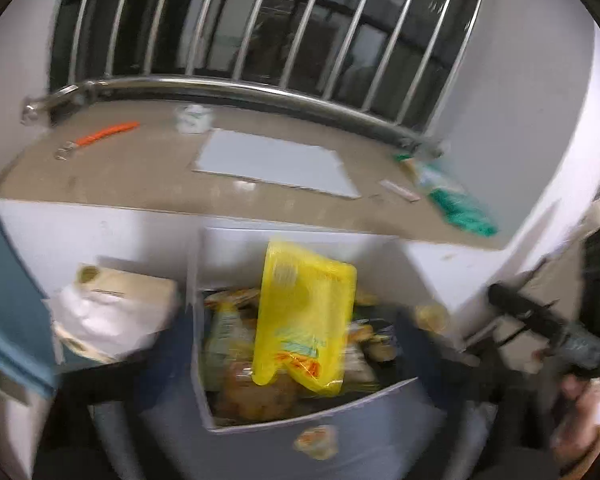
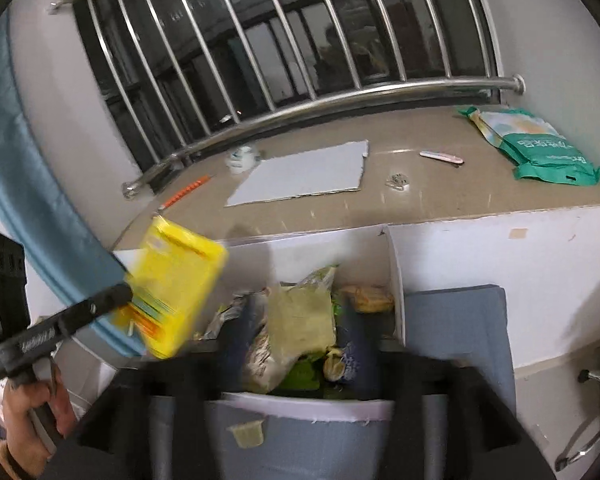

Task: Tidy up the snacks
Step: 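Drop the pouch and jelly cup into the white box and open both grippers, then grasp the second yellow jelly cup with the right gripper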

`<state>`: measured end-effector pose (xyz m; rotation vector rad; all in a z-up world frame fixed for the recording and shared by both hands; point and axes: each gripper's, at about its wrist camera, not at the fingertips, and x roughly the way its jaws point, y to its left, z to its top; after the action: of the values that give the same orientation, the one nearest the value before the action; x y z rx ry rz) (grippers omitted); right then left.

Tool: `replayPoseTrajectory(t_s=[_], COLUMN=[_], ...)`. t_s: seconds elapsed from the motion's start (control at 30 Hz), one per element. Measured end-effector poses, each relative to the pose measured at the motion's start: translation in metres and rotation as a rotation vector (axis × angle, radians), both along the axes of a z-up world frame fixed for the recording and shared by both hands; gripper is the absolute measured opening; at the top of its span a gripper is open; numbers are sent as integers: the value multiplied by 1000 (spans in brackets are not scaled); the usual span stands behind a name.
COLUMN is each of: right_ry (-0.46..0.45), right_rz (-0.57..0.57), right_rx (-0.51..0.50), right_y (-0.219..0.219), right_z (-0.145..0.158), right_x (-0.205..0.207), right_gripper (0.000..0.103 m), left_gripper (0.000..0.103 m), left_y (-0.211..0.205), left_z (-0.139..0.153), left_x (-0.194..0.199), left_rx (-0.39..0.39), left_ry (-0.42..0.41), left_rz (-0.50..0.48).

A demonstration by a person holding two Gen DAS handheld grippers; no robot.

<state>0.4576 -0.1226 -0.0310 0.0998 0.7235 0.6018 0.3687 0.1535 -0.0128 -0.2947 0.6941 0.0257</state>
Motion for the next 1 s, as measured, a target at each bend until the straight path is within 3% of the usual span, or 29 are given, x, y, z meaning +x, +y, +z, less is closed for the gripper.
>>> replayPoseTrajectory(t_s=[0.23,0.4,0.6,0.7,0.83,1.0], right_ry=[-67,-100,-123,-100,-106,-56], right_rz=[6,39,113,154,197,237], right_rx=[5,-28,-23,-5,-60,-90], right_y=[-10,-9,-17,-22,-16,-6], right_z=[3,6,2,-9,-33,-69], right_x=[-19,-40,-91,-118,-146,-160], right_gripper=[103,103,103,103,103,103], left_gripper=[103,103,103,103,103,103], left_y=[0,-17,-38,-48,-57,-63], left_z=[-9,3,7,-2,-21,-38], left_x=[-17,-39,-88,-118,-159,-199], left_rx=[37,119,166,173,144,107], left_ry=[16,8,-18,-22,-23,-25], left_rz=[-32,-58,-132,-167,-190,-204])
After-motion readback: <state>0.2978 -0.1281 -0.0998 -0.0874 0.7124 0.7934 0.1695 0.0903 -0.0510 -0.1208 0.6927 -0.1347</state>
